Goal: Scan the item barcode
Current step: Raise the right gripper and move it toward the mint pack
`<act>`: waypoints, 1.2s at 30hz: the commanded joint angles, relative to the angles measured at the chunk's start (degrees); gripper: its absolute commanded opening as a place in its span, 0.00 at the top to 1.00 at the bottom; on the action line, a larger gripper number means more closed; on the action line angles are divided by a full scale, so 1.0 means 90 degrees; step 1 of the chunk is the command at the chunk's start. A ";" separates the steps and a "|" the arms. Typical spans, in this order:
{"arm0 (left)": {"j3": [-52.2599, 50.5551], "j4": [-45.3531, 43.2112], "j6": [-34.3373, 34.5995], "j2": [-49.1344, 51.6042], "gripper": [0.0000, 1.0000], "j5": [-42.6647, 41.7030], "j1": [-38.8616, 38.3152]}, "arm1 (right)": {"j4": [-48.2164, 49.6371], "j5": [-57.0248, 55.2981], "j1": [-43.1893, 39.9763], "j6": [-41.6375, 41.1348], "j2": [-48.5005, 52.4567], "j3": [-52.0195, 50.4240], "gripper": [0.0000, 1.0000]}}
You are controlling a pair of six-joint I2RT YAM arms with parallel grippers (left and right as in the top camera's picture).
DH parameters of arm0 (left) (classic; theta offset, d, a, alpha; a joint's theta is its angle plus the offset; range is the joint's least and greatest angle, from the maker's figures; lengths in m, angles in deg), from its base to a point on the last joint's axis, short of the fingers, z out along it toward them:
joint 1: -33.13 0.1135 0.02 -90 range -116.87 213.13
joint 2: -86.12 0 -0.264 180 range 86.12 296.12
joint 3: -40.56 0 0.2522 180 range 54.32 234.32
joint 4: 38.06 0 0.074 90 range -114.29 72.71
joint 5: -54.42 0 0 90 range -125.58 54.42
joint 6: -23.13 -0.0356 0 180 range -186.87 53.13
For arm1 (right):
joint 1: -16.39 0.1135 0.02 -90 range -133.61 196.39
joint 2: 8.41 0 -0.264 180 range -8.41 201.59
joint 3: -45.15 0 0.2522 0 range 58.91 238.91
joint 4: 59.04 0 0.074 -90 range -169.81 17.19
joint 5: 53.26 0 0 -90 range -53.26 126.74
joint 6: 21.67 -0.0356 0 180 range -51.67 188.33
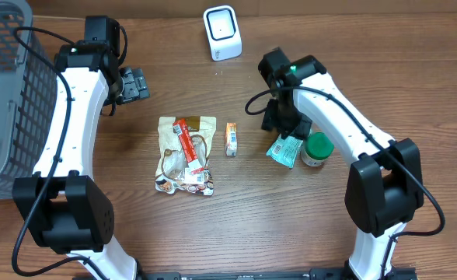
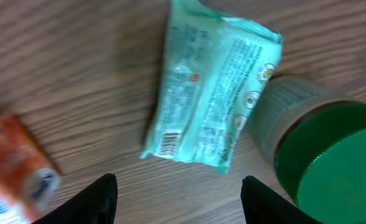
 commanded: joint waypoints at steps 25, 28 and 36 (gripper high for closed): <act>0.0102 0.0015 -0.0141 -0.0112 0.00 0.0063 -0.0024 | -0.0019 -0.0573 0.0007 -0.0206 -0.0005 -0.0168 0.34; 0.0102 0.0015 -0.0141 -0.0112 0.01 0.0063 -0.0024 | 0.0243 -0.0503 0.0032 -0.0209 -0.0005 -0.0168 0.20; 0.0102 0.0015 -0.0141 -0.0112 0.00 0.0063 -0.0024 | 0.0260 -0.0515 0.0024 -0.0209 -0.0005 -0.0168 0.14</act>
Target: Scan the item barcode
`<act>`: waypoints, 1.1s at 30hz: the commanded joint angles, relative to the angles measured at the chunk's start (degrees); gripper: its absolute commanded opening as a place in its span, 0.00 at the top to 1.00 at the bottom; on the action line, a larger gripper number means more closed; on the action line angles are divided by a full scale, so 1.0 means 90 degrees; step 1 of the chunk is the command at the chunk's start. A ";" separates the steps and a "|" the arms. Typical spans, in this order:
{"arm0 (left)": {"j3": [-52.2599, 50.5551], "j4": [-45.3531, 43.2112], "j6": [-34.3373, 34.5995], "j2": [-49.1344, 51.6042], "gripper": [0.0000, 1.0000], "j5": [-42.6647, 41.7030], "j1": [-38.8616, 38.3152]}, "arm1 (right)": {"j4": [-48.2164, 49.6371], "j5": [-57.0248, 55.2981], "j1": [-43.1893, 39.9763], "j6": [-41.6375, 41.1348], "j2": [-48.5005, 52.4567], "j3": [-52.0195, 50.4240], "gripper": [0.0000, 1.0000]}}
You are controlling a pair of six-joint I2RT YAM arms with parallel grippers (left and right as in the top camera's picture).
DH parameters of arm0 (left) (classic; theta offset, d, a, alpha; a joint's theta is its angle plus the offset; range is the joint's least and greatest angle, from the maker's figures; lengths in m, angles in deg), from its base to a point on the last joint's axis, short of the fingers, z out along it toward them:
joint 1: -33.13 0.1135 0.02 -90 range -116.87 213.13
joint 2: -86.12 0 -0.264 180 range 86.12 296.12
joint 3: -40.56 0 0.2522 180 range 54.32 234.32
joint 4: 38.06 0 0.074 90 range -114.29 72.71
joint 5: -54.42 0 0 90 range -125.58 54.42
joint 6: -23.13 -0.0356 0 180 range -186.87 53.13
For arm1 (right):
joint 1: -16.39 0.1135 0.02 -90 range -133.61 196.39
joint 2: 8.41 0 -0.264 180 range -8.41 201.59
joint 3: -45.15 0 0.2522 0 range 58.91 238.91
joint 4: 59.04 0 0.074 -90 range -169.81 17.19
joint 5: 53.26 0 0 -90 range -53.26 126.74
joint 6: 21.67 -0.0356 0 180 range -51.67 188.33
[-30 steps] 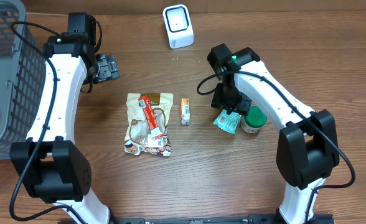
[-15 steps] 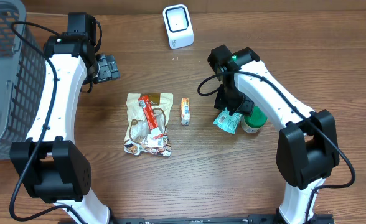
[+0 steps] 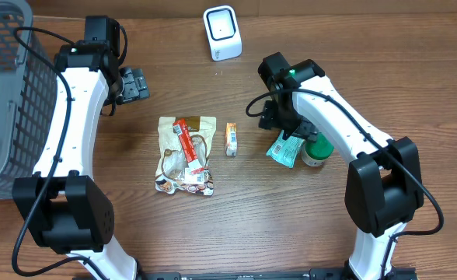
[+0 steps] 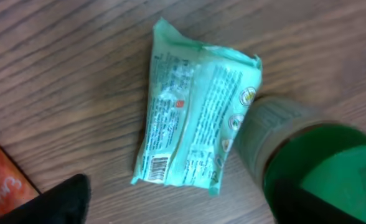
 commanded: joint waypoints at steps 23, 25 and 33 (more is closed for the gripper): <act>0.0102 0.0015 -0.0143 -0.0112 0.01 0.0063 -0.0024 | 0.0236 -0.0107 -0.0080 -0.0537 -0.0005 -0.0032 0.20; 0.0102 0.0015 -0.0143 -0.0112 0.01 0.0063 -0.0024 | 0.0376 -0.0017 -0.0080 -0.0542 -0.0005 -0.0029 0.20; 0.0102 0.0015 -0.0143 -0.0112 0.00 0.0063 -0.0024 | 0.0474 -0.0024 -0.0080 -0.0542 -0.0005 -0.0034 0.19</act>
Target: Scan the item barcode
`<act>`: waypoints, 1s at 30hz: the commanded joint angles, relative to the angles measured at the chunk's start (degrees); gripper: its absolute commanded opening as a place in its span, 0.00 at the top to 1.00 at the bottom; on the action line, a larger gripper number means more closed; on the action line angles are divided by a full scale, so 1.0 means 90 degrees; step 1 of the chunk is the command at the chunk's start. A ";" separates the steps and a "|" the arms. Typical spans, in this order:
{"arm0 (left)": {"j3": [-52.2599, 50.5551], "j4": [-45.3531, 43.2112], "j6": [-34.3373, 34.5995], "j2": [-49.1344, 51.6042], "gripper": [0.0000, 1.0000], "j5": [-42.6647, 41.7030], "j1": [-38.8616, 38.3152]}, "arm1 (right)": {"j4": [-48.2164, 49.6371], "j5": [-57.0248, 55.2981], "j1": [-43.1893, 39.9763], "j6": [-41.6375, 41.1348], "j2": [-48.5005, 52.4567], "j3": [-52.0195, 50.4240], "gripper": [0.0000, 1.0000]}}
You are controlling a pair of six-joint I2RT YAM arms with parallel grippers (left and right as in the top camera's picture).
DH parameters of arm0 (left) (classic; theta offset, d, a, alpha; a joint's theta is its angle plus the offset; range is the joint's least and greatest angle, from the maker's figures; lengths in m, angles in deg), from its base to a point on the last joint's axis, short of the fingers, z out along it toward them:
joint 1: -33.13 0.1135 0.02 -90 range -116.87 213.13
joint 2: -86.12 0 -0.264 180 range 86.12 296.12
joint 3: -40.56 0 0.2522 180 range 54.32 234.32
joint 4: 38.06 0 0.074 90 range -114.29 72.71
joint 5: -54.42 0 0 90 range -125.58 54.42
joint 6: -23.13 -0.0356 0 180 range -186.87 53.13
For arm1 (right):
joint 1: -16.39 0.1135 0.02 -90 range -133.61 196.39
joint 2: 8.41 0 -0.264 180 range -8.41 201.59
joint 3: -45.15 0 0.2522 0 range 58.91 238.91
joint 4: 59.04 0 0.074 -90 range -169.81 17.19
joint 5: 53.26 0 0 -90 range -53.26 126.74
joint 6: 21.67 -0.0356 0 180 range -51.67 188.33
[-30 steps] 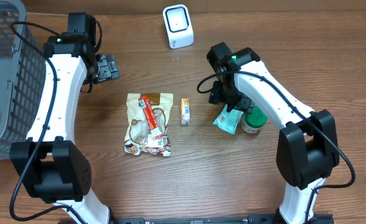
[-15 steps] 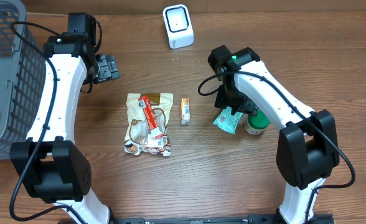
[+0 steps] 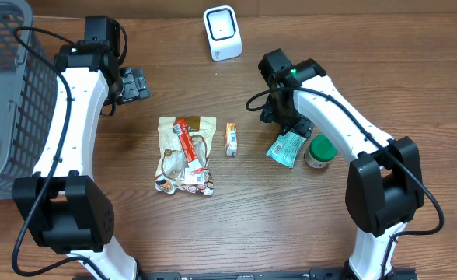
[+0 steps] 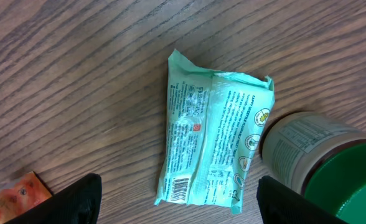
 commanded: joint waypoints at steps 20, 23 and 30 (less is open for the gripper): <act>0.0102 0.0015 -0.0143 -0.0112 0.01 0.0063 -0.0024 | 0.0619 -0.0185 -0.0192 -0.0461 -0.0005 -0.1156 0.19; 0.0102 0.0015 -0.0143 -0.0112 0.00 0.0063 -0.0024 | 0.0916 0.0155 -0.0192 -0.0461 -0.0005 -0.1336 0.14; 0.0102 0.0015 -0.0143 -0.0112 0.00 0.0063 -0.0024 | 0.1486 0.1273 -0.0066 -0.0457 -0.0005 -0.1472 0.17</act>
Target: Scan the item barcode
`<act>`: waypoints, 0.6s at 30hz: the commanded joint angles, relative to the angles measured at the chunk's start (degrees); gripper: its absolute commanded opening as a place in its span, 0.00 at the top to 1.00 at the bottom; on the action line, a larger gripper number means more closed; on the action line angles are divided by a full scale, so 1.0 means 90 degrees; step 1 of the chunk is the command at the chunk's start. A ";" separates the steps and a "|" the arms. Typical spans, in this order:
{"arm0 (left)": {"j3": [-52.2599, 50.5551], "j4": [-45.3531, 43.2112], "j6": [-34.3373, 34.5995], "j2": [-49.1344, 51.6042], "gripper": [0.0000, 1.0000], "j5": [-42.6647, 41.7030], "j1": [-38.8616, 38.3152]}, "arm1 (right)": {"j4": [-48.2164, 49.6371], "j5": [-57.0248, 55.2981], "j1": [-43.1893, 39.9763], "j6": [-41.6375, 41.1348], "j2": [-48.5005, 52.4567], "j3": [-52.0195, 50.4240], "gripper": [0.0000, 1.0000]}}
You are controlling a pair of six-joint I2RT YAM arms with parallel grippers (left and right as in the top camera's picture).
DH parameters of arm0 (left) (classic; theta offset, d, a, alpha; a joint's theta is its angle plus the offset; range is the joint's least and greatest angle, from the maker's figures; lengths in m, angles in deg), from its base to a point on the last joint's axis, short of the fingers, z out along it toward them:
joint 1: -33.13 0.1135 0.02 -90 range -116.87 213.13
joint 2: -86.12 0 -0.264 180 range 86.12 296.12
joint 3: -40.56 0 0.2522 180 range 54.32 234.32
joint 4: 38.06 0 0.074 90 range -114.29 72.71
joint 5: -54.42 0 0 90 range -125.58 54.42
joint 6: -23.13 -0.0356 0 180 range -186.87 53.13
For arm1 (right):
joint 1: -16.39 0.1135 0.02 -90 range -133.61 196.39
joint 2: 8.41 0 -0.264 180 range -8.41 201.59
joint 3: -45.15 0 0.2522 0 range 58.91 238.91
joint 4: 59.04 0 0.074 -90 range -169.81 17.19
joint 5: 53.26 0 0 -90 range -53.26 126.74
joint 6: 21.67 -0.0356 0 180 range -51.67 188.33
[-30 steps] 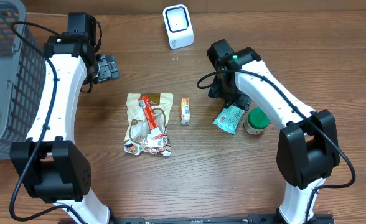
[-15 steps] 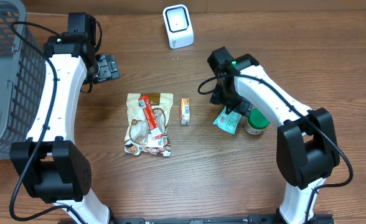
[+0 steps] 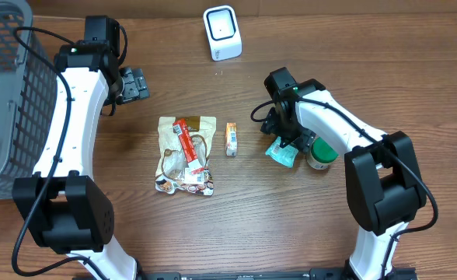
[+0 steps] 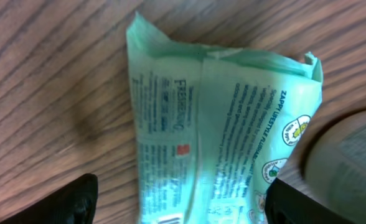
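A mint-green wipes packet [image 4: 214,137] lies printed side up on the wooden table, also seen from overhead [image 3: 281,152]. My right gripper [image 4: 183,199] is low over it and open, one fingertip on each side of the packet. The right fingertip [image 4: 323,199] is close to the green-lidded jar [image 3: 320,153] that touches the packet. The white barcode scanner [image 3: 221,32] stands at the back of the table. My left gripper [image 3: 134,83] hovers at the far left, apart from all items, and its fingers look spread.
A brown snack pouch [image 3: 186,154] and a small orange packet [image 3: 231,138] lie at the table's middle. A grey wire basket [image 3: 3,93] fills the far left edge.
My right gripper has come down closer to the green packet, which now fills the wrist view, its fingers straddling it. The left arm has not moved.
My right gripper hung open over the green packet and the jar, shifted a little above them over the two following moments, and now sits low with its fingers on both sides of the packet. The packet, jar and left arm kept their places.
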 commanded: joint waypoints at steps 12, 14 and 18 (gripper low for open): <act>0.0102 0.0017 -0.0143 -0.0112 0.00 0.0063 -0.0024 | 0.0189 0.1180 0.0211 0.0095 -0.0005 0.0015 0.23; 0.0102 0.0017 -0.0143 -0.0112 0.00 0.0063 -0.0024 | 0.0051 0.1178 0.0121 0.0284 -0.0005 0.0170 0.23; 0.0102 0.0017 -0.0143 -0.0112 0.01 0.0063 -0.0024 | -0.0410 0.1180 -0.0155 0.0437 -0.0005 0.0600 0.23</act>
